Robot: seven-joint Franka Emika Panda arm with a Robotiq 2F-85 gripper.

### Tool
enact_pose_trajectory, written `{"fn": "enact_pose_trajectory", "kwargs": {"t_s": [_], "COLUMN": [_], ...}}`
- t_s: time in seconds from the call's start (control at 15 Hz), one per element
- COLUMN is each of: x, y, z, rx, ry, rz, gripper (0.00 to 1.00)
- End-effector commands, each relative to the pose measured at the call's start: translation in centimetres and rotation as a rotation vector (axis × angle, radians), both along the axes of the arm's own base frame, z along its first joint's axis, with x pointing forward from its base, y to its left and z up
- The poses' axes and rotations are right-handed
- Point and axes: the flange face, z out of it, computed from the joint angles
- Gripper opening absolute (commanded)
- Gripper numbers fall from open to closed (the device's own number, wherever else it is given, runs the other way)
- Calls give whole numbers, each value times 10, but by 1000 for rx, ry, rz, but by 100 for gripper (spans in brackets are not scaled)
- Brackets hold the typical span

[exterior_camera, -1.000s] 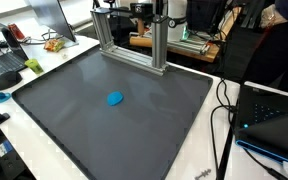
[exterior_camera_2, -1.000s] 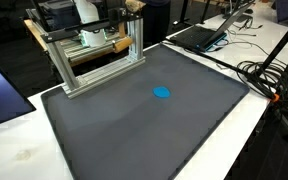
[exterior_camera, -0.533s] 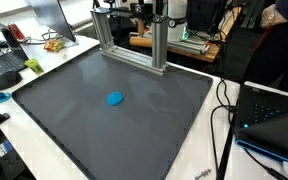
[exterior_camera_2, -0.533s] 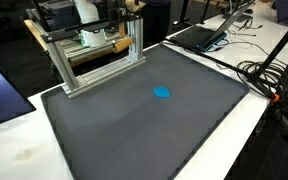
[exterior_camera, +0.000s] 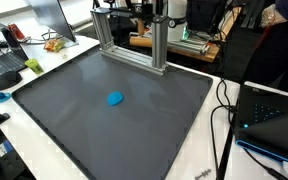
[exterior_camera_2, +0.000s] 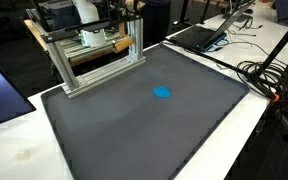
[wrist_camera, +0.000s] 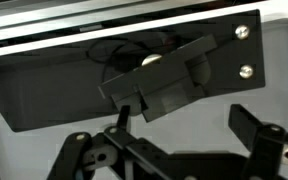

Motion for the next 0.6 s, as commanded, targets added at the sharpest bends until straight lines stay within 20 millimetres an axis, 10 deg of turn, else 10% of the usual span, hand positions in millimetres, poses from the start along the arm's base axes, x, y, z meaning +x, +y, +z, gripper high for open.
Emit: {"fn": "enact_pose_trajectory", "kwargs": {"t_s": [0.0, 0.53], "x": [-2, -12], "y": [-3, -7], "z": [1, -5], "rx": [33, 40], "ry": [62, 143], "rz": [-11, -32], "gripper": [100, 100]}}
